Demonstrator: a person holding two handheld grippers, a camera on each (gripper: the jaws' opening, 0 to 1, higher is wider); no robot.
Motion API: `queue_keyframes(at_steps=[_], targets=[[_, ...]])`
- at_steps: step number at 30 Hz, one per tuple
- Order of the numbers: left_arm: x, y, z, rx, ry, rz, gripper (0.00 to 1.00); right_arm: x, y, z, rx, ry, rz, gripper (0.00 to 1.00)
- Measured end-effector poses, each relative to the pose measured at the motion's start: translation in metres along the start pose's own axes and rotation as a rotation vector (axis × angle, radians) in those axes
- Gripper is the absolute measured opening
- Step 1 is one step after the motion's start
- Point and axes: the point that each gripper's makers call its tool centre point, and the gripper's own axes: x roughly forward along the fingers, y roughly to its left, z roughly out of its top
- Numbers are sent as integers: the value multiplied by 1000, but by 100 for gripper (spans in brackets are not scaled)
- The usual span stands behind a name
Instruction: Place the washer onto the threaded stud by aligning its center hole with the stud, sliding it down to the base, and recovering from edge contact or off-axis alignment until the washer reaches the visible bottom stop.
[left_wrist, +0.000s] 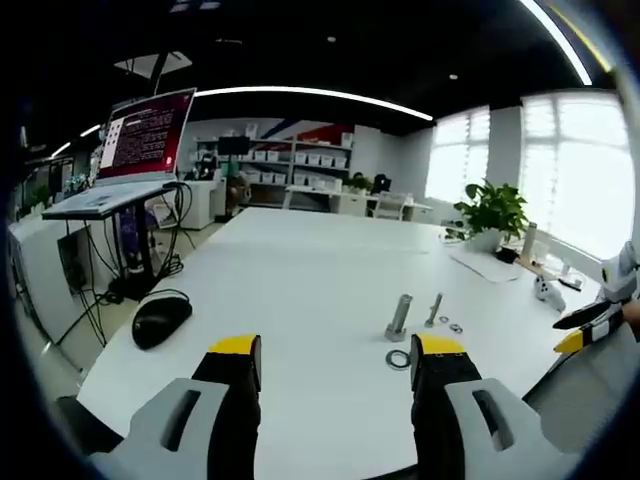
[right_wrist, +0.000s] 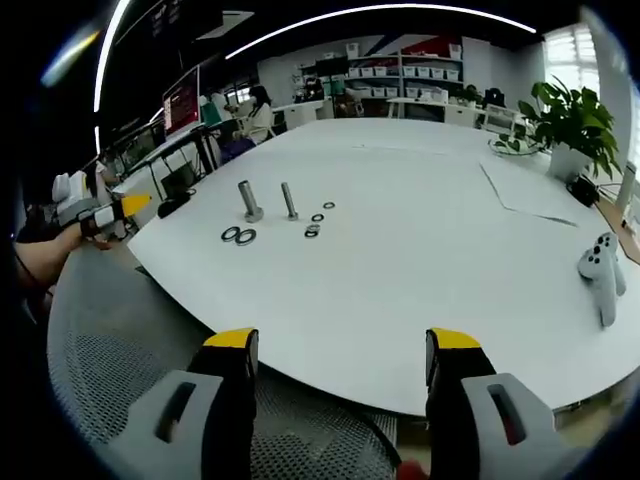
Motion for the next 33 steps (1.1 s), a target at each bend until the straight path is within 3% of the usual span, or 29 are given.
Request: queue_keyframes(at_steps=[33], targets=[[2, 0, -8, 20, 50, -5, 56, -2, -3, 3, 37, -29, -22, 66]])
